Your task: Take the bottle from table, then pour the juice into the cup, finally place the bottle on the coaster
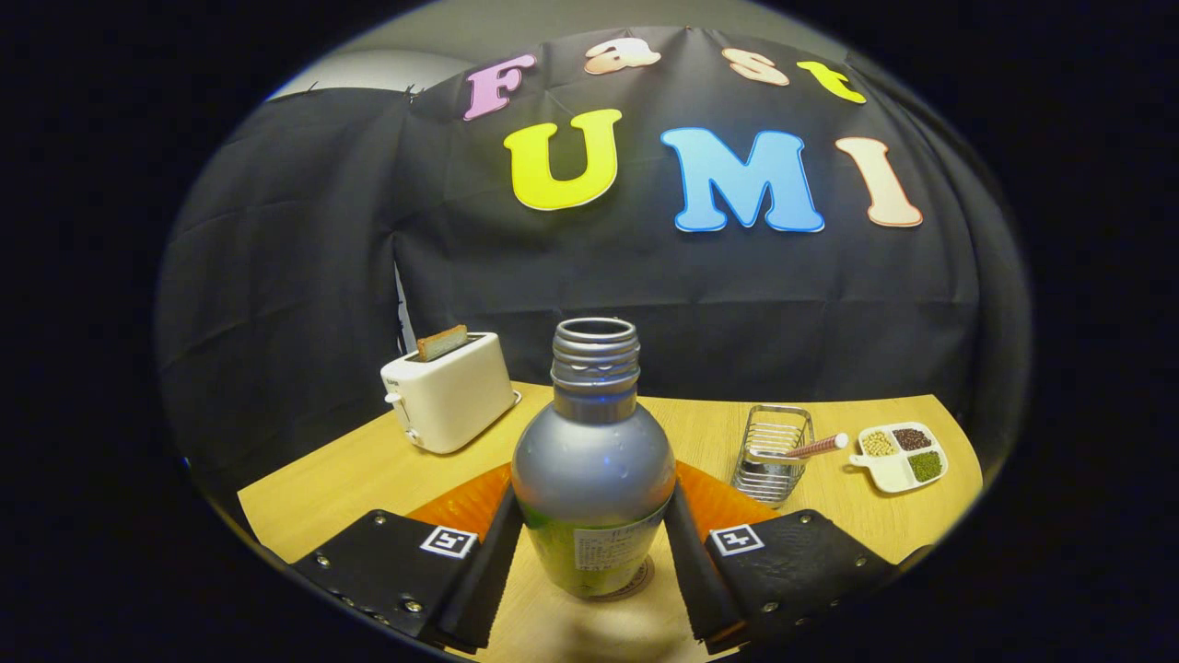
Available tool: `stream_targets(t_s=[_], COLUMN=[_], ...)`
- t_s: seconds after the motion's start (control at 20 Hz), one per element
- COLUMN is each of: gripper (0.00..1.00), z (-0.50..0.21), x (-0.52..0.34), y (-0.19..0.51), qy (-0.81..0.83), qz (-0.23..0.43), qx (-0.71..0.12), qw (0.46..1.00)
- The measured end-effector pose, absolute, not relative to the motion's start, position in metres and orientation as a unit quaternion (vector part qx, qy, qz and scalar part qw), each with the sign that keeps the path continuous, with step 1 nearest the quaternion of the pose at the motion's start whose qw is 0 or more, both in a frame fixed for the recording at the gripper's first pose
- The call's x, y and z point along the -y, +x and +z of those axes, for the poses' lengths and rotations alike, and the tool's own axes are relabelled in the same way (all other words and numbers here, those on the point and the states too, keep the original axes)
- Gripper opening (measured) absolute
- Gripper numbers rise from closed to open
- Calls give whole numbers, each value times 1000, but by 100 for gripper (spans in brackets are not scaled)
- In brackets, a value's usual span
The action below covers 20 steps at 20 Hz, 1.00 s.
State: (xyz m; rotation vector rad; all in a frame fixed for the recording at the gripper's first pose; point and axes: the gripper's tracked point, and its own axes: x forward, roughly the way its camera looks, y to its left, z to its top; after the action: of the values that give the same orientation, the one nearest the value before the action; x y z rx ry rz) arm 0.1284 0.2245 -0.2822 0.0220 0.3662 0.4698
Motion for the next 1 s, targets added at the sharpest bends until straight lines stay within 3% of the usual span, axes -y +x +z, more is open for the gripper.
stream_targets(t_s=[1.0], gripper=[77], z=[-349], x=[-239], y=[151], qy=[-28], qz=[220], qx=[-170], qw=[960])
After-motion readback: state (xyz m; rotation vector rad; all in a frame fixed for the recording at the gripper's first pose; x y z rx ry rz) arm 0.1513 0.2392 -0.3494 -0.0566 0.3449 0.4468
